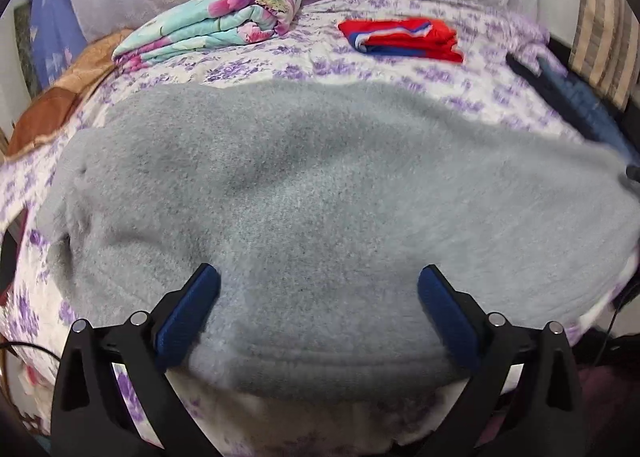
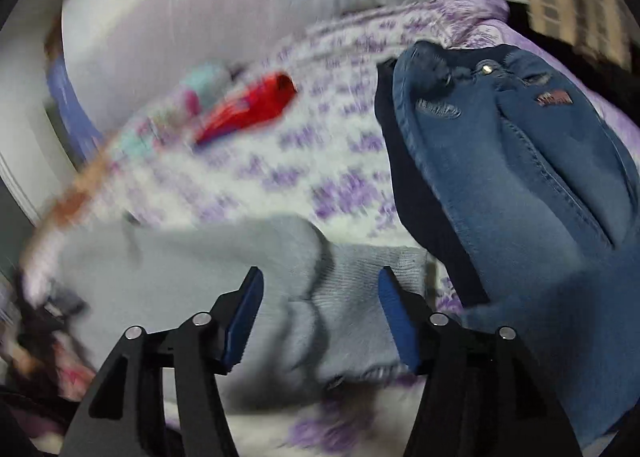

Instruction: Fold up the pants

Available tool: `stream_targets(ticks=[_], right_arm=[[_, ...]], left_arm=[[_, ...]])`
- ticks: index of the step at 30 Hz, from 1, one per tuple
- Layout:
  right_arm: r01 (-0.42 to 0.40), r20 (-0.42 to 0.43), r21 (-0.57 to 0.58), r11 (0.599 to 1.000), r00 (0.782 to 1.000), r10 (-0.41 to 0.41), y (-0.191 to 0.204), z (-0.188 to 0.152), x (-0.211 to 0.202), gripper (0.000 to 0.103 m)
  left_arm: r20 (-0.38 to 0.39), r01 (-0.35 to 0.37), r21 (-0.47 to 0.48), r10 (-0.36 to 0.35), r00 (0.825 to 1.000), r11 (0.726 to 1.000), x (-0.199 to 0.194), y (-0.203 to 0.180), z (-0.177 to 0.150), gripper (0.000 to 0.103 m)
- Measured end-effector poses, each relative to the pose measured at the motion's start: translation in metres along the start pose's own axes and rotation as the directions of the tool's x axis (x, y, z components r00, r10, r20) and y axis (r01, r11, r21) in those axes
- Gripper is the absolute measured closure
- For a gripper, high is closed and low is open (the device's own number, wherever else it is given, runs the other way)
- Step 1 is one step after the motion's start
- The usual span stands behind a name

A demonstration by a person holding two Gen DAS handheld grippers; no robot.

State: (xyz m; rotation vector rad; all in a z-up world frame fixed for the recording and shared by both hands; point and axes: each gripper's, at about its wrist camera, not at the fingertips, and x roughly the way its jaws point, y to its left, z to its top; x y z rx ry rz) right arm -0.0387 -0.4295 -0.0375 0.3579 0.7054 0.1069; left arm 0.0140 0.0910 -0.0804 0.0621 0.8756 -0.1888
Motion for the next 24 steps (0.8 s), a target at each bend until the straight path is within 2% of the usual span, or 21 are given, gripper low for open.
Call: stream_targets(ticks=[2, 3, 8, 9, 12, 13, 17, 18, 20, 21, 23, 24], right_arm=[[-0.033, 0.027, 0.075, 0.997, 0.999, 0.031, -0.008, -0.003, -0.020, 0.011], [-0.059, 0.026, 0.123, 0.991, 0.998, 0.056, -0.013, -0.009, -0.026, 0.010], [-0.157, -0.045, 0.238, 0.959, 0.984, 0.173, -0.024, -0.045, -0.012, 0.010], [-0.146, -0.061, 0.249, 0.957, 0.984, 0.166, -0.024, -0.052, -0.004, 0.010], [-0.088, -0.023, 0.248, 0.965, 0.995, 0.097, -0.024, -0.059, 0.002, 0.017], [-0.092, 0.002, 0.259, 0.962, 0.996, 0.095, -0.025, -0.058, 0.003, 0.018], [-0.065, -0.001, 0.290, 0.955, 0.998, 0.068, -0.023, -0.049, 0.015, 0.018], [-0.068, -0.006, 0.300, 0.951, 0.997, 0.074, -0.021, -0.048, 0.015, 0.018], [-0.179, -0.007, 0.313, 0.933, 0.982, 0.191, -0.010, -0.048, 0.010, 0.028], [-0.186, -0.007, 0.305, 0.934, 0.980, 0.198, -0.005, -0.050, 0.006, 0.028], [-0.114, -0.022, 0.312, 0.943, 0.992, 0.127, -0.007, -0.054, 0.004, 0.028], [-0.104, -0.028, 0.345, 0.933, 0.992, 0.121, -0.013, -0.056, 0.006, 0.028]], left_arm=[[0.020, 0.050, -0.024, -0.050, 0.999, 0.998, -0.012, -0.001, 0.002, 0.005], [0.046, 0.083, -0.020, -0.082, 0.996, 0.996, -0.021, -0.004, 0.002, 0.005], [0.149, 0.171, 0.079, -0.182, 0.972, 0.982, -0.047, -0.039, 0.002, 0.005], [0.150, 0.183, 0.096, -0.196, 0.969, 0.978, -0.046, -0.046, 0.002, 0.005], [0.100, 0.210, 0.072, -0.216, 0.971, 0.975, -0.031, -0.052, 0.004, 0.005], [0.082, 0.222, 0.053, -0.225, 0.971, 0.974, -0.025, -0.051, 0.004, 0.005], [0.049, 0.231, 0.010, -0.231, 0.972, 0.973, -0.016, -0.046, 0.001, 0.005], [0.049, 0.232, -0.001, -0.232, 0.971, 0.973, -0.016, -0.042, 0.000, 0.005], [0.049, 0.228, -0.020, -0.226, 0.973, 0.974, -0.016, -0.037, -0.004, 0.005], [0.050, 0.227, -0.026, -0.225, 0.973, 0.974, -0.016, -0.035, -0.004, 0.005], [0.050, 0.230, -0.036, -0.228, 0.972, 0.973, -0.016, -0.030, -0.006, 0.005], [0.045, 0.232, -0.042, -0.230, 0.972, 0.972, -0.014, -0.029, -0.007, 0.005]])
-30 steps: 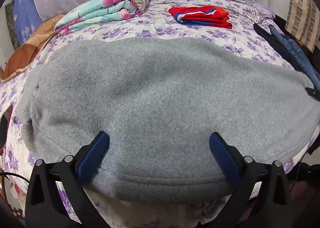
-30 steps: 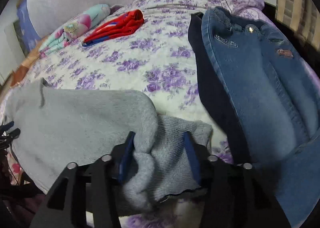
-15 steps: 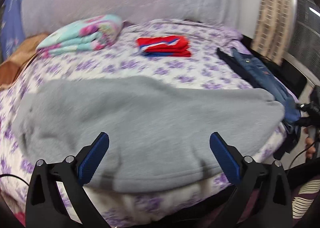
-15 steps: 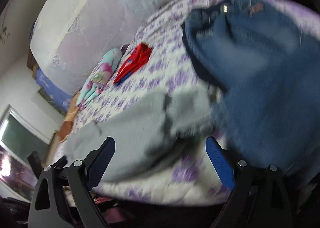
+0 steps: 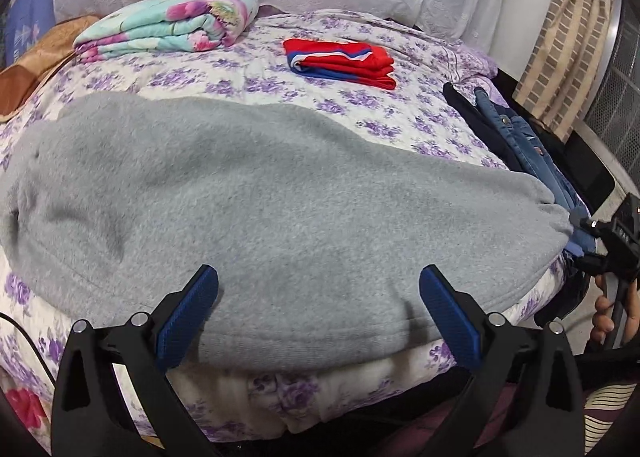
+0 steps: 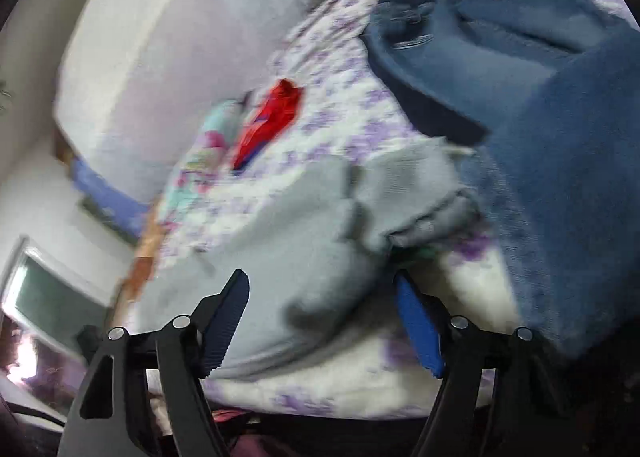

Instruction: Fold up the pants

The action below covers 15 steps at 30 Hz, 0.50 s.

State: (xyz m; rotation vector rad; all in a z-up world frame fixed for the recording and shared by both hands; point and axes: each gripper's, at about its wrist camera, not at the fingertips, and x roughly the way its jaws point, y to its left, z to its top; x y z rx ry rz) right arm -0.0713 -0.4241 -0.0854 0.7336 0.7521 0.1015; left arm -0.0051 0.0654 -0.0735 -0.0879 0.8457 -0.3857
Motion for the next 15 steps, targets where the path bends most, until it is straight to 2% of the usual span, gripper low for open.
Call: stream_targets(ticks=[2, 6, 7, 8, 9, 10, 11, 13, 15], right_arm=[[-0.002, 0.014, 0.104, 0.995, 1.000, 0.000, -0.021, 0.000, 0.006, 0.031], [-0.031, 0.081, 0.107, 0.994, 0.996, 0.022, -0.026, 0.012, 0.023, 0.034], [-0.037, 0.087, 0.109, 0.993, 0.996, 0.027, -0.029, 0.017, 0.029, 0.039], [-0.044, 0.090, 0.115, 0.992, 0.995, 0.034, -0.031, 0.019, 0.033, 0.050], [-0.072, 0.094, 0.120, 0.990, 0.994, 0.061, -0.033, 0.021, 0.036, 0.055], [-0.093, 0.095, 0.106, 0.990, 0.992, 0.083, -0.031, 0.025, 0.036, 0.067], [-0.085, 0.101, 0.074, 0.994, 0.992, 0.077, -0.024, 0.026, 0.034, 0.071], [-0.022, 0.141, -0.039, 0.999, 0.990, 0.027, 0.000, 0.026, 0.021, 0.073], [0.044, 0.191, -0.183, 0.982, 0.982, -0.008, 0.037, 0.026, 0.006, 0.074]], left_arm=[[-0.012, 0.014, -0.008, -0.014, 1.000, 1.000, 0.004, 0.002, 0.000, 0.005], [-0.025, 0.031, 0.015, -0.030, 0.999, 0.999, 0.008, -0.004, 0.000, 0.005], [-0.026, 0.034, 0.021, -0.034, 0.999, 0.999, 0.009, -0.005, 0.000, 0.005], [-0.027, 0.037, 0.025, -0.036, 0.999, 0.999, 0.008, -0.006, 0.000, 0.005], [-0.024, 0.037, 0.026, -0.036, 0.999, 0.999, 0.007, -0.006, 0.000, 0.005], [-0.021, 0.037, 0.024, -0.036, 0.999, 0.999, 0.006, -0.005, 0.000, 0.005], [-0.016, 0.035, 0.020, -0.035, 0.999, 0.999, 0.005, -0.004, 0.000, 0.005], [-0.008, 0.032, 0.003, -0.032, 0.999, 0.999, 0.002, 0.002, 0.000, 0.005], [-0.010, 0.032, -0.017, -0.032, 0.999, 0.999, 0.004, 0.009, 0.000, 0.005]])
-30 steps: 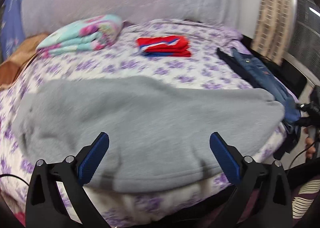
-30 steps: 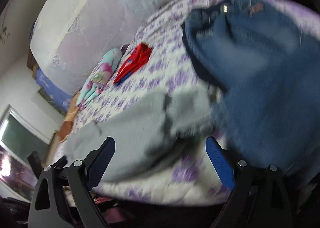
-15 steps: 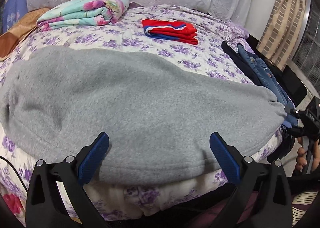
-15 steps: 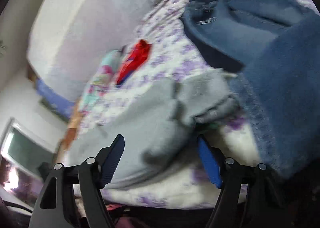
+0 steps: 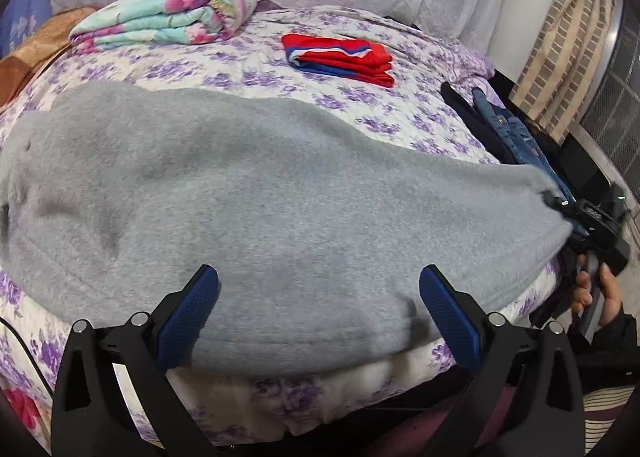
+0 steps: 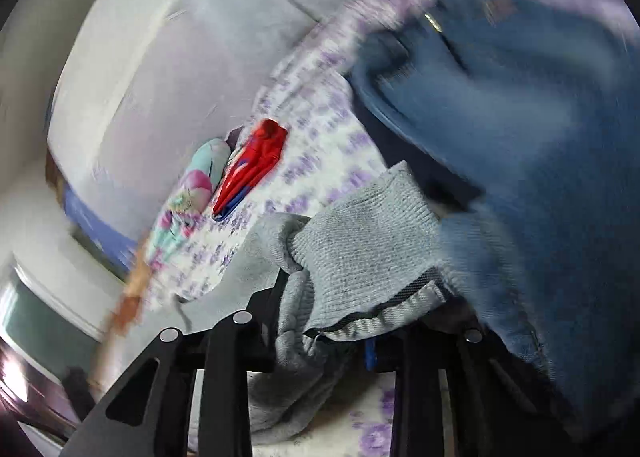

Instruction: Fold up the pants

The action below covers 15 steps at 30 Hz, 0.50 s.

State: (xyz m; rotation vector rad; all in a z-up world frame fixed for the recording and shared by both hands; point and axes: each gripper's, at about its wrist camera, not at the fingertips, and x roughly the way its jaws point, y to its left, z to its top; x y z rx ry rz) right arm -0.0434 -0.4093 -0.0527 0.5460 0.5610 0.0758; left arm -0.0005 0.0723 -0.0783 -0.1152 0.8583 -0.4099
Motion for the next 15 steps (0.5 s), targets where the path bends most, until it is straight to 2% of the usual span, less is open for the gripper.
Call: stream_targets(ticks=[1, 2, 3, 5, 6, 7, 8, 9, 10, 11, 12, 13, 14, 15], right_arm=[[0.025, 0.030, -0.127, 0.992, 0.999, -0.022, 0.033, 0.006, -0.006, 0.074], [0.049, 0.040, -0.208, 0.977, 0.998, -0.041, 0.055, 0.007, -0.008, 0.074], [0.070, 0.047, -0.300, 0.951, 0.997, -0.059, 0.081, 0.006, -0.007, 0.074], [0.086, 0.042, -0.513, 0.854, 0.996, -0.074, 0.153, -0.008, 0.010, 0.074], [0.085, 0.039, -0.566, 0.820, 0.996, -0.077, 0.172, -0.015, 0.017, 0.074], [0.074, 0.022, -0.655, 0.752, 0.997, -0.080, 0.204, -0.034, 0.034, 0.074], [0.066, 0.006, -0.703, 0.708, 0.996, -0.087, 0.224, -0.046, 0.047, 0.074], [0.038, -0.038, -0.764, 0.644, 0.994, -0.104, 0.246, -0.072, 0.069, 0.071], [0.012, -0.082, -0.803, 0.596, 0.988, -0.129, 0.260, -0.090, 0.088, 0.060], [-0.034, -0.138, -0.833, 0.552, 0.979, -0.149, 0.269, -0.111, 0.104, 0.039], [-0.103, -0.215, -0.847, 0.522, 0.963, -0.159, 0.272, -0.136, 0.120, 0.030], [-0.125, -0.234, -0.852, 0.509, 0.960, -0.157, 0.273, -0.146, 0.123, 0.022], [-0.122, -0.214, -0.862, 0.493, 0.967, -0.136, 0.273, -0.150, 0.116, 0.021], [-0.146, -0.220, -0.856, 0.496, 0.971, -0.095, 0.274, -0.147, 0.106, 0.021]], left_arm=[[-0.001, 0.000, -0.004, 0.000, 1.000, 1.000, 0.001, 0.002, 0.001, 0.005], [0.000, 0.000, -0.004, 0.000, 1.000, 1.000, 0.001, 0.002, 0.001, 0.005], [0.002, 0.001, 0.000, -0.001, 1.000, 1.000, 0.001, 0.002, 0.001, 0.005], [0.006, 0.004, 0.004, -0.004, 1.000, 1.000, 0.001, 0.003, 0.001, 0.005], [0.009, 0.005, 0.002, -0.005, 1.000, 1.000, 0.000, 0.004, 0.001, 0.005], [0.016, 0.003, -0.004, -0.003, 1.000, 1.000, -0.002, 0.007, 0.000, 0.005], [0.021, 0.002, -0.010, -0.002, 1.000, 1.000, -0.005, 0.007, -0.001, 0.005], [0.032, 0.000, -0.021, 0.000, 0.999, 1.000, -0.009, 0.010, -0.002, 0.005], [0.041, -0.004, -0.031, 0.005, 0.999, 1.000, -0.013, 0.013, -0.003, 0.005], [0.048, -0.008, -0.041, 0.010, 0.999, 0.999, -0.016, 0.016, -0.004, 0.005], [0.056, -0.014, -0.055, 0.017, 0.998, 0.998, -0.020, 0.020, -0.006, 0.005], [0.062, -0.019, -0.069, 0.024, 0.998, 0.997, -0.024, 0.024, -0.008, 0.005], [0.066, -0.023, -0.080, 0.028, 0.997, 0.997, -0.027, 0.028, -0.010, 0.005], [0.076, -0.025, -0.090, 0.032, 0.997, 0.996, -0.032, 0.034, -0.013, 0.005]])
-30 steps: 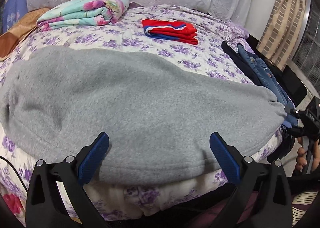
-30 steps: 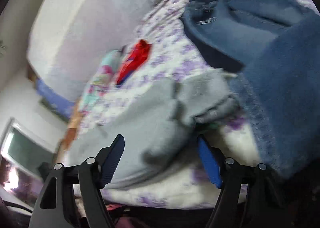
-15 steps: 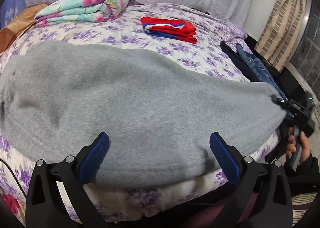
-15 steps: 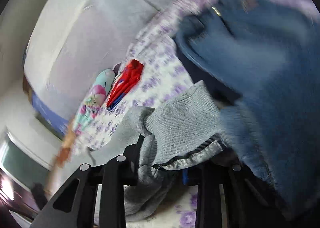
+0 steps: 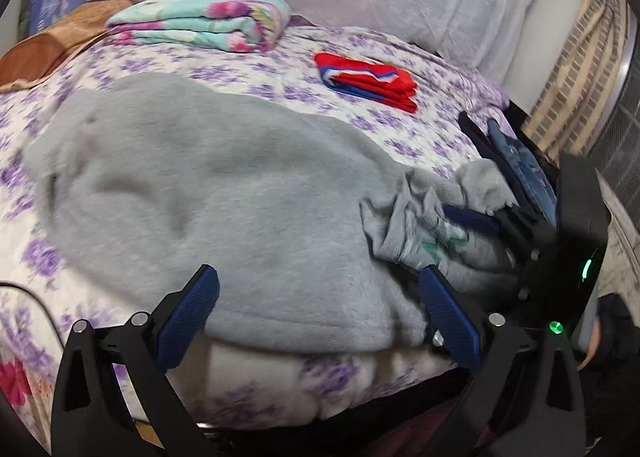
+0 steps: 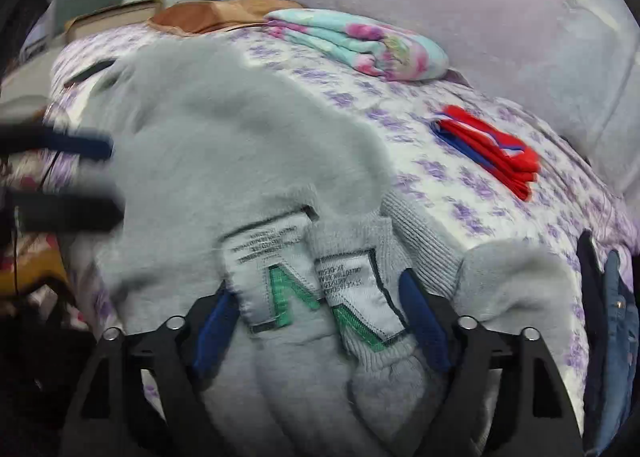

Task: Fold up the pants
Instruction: 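Grasp the waistband with the labels using the right gripper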

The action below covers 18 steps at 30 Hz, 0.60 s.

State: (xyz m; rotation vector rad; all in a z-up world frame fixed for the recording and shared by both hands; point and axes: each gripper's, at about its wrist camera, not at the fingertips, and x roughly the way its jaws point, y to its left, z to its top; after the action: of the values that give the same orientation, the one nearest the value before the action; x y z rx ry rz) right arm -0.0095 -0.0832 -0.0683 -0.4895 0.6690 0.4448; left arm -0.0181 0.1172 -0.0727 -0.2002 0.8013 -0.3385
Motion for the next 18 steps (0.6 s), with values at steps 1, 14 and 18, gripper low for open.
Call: stream_targets(ticks=[1, 14, 18], right_arm=[[-0.078, 0.045, 0.035, 0.996, 0.996, 0.076, -0.009, 0.002, -0.017, 0.021], [-0.084, -0.071, -0.024, 0.996, 0.994, 0.082, -0.035, 0.000, -0.026, 0.045], [-0.097, -0.105, 0.029, 0.995, 0.989, 0.099, -0.046, -0.008, -0.010, 0.069]], left_arm=[[0.005, -0.005, -0.002, 0.005, 1.000, 1.000, -0.002, 0.002, -0.001, 0.005], [0.000, 0.004, 0.052, -0.004, 1.000, 0.999, 0.004, -0.008, -0.006, 0.005], [-0.008, 0.007, 0.055, -0.007, 1.000, 0.998, 0.004, -0.011, -0.007, 0.005]])
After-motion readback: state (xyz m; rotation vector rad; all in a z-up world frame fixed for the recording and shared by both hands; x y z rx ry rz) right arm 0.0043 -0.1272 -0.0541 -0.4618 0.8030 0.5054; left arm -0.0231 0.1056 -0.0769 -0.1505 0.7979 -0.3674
